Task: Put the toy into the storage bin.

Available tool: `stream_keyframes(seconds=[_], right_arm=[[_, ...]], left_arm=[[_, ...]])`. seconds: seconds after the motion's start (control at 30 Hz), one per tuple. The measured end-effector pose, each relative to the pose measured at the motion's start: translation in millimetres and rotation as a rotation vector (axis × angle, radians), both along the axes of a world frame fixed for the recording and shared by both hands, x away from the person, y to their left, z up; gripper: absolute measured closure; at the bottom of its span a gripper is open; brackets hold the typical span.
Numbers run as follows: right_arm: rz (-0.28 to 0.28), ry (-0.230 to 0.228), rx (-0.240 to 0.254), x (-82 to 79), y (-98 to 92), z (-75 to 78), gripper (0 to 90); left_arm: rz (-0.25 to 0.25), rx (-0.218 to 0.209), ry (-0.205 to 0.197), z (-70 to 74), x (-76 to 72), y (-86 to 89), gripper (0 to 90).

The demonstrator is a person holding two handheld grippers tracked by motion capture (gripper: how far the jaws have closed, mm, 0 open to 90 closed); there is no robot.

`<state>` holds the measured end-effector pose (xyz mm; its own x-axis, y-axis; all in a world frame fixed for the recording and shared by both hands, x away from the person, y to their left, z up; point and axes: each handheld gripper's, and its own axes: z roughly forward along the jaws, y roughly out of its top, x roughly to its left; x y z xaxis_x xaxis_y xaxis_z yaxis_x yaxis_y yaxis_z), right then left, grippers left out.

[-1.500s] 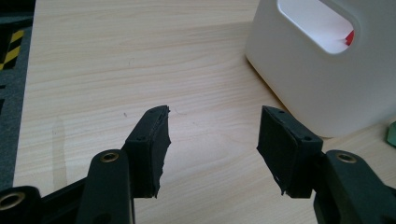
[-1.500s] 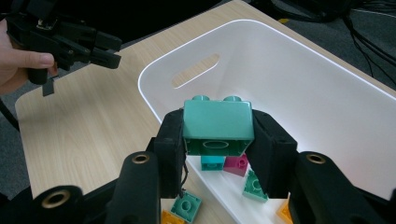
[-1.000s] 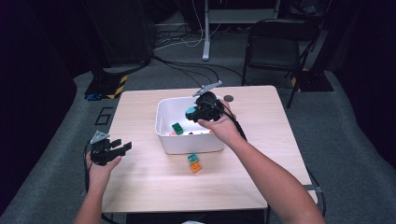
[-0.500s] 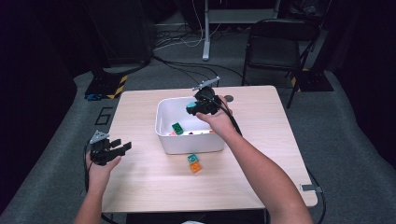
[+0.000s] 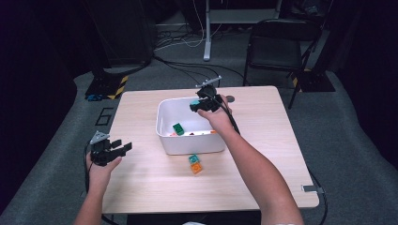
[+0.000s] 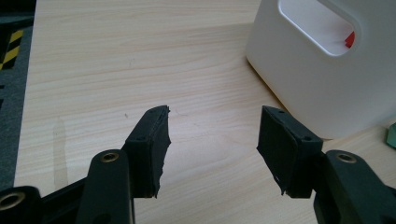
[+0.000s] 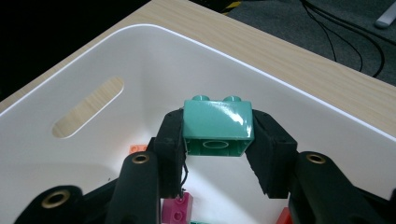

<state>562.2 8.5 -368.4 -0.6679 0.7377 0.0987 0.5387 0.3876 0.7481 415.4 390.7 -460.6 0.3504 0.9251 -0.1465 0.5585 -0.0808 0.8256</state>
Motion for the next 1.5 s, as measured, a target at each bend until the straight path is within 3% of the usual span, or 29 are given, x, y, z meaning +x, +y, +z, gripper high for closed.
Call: stream_keyframes(seconds=[0.47,0.87,1.13,1.33,1.5], right_arm=[[-0.051,0.012,-0.026,15.9,7.0,-12.9,58.0],[-0.048,0.002,-0.062,14.8,15.4,-14.1,53.8],[-0.005,-0.034,-0.057,-2.6,9.4,0.6,51.4],[0.053,-0.063,-0.068,-28.5,1.2,13.4,50.6],[0.099,-0.069,-0.03,-53.1,-7.4,19.1,50.9]], left_arm=[[0.002,-0.007,-0.002,-0.4,0.5,0.3,42.9],[0.005,-0.008,-0.003,0.1,0.4,1.5,42.9],[0.005,-0.006,-0.003,0.9,0.0,2.1,42.9],[0.006,-0.004,-0.003,0.4,0.0,0.5,42.9],[0.003,0.001,0.001,0.3,-0.2,0.0,42.9]])
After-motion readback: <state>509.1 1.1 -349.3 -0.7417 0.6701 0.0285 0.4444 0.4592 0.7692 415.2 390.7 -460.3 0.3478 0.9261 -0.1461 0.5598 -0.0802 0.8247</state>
